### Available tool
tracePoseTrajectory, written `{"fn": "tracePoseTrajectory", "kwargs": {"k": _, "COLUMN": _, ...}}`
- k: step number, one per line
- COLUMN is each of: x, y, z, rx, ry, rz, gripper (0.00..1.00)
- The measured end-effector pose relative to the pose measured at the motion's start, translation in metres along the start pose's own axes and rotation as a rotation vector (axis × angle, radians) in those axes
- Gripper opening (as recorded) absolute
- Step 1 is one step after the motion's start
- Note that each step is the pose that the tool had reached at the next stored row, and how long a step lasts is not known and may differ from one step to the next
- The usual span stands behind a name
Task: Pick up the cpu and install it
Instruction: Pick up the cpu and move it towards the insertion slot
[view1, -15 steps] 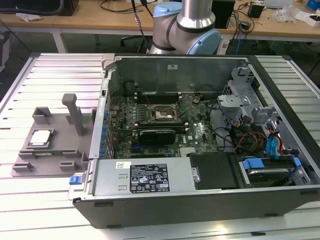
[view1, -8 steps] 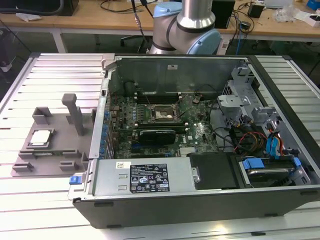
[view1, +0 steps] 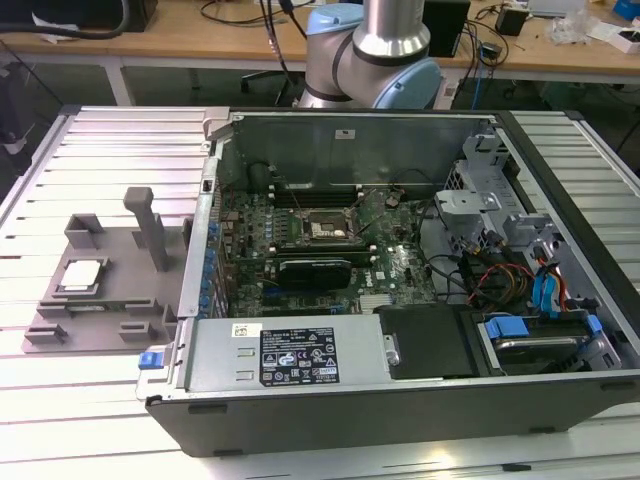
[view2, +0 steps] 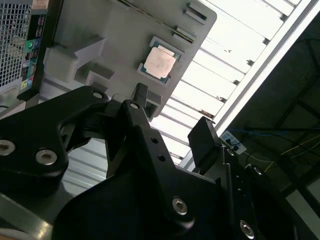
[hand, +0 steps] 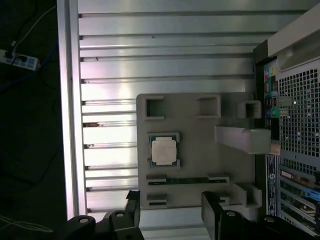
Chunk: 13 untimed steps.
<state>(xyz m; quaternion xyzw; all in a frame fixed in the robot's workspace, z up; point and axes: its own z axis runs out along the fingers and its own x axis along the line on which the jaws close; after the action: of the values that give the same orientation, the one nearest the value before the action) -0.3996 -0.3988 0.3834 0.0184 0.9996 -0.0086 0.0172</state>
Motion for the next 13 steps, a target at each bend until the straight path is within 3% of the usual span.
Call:
{"fn": "tracePoseTrajectory", "kwargs": {"k": 3, "x": 0.0003, "y": 0.0001, "z": 0.0099, "rx": 0.0, "ry": 0.0, "rz": 0.0, "gripper": 0.6}}
{"fn": "tracePoseTrajectory", "kwargs": {"k": 13, "x": 0.0011, "y": 0.0005, "z": 0.0312, "rx": -0.0001, "ry": 0.0001, "rz": 0.0, "gripper": 0.6}}
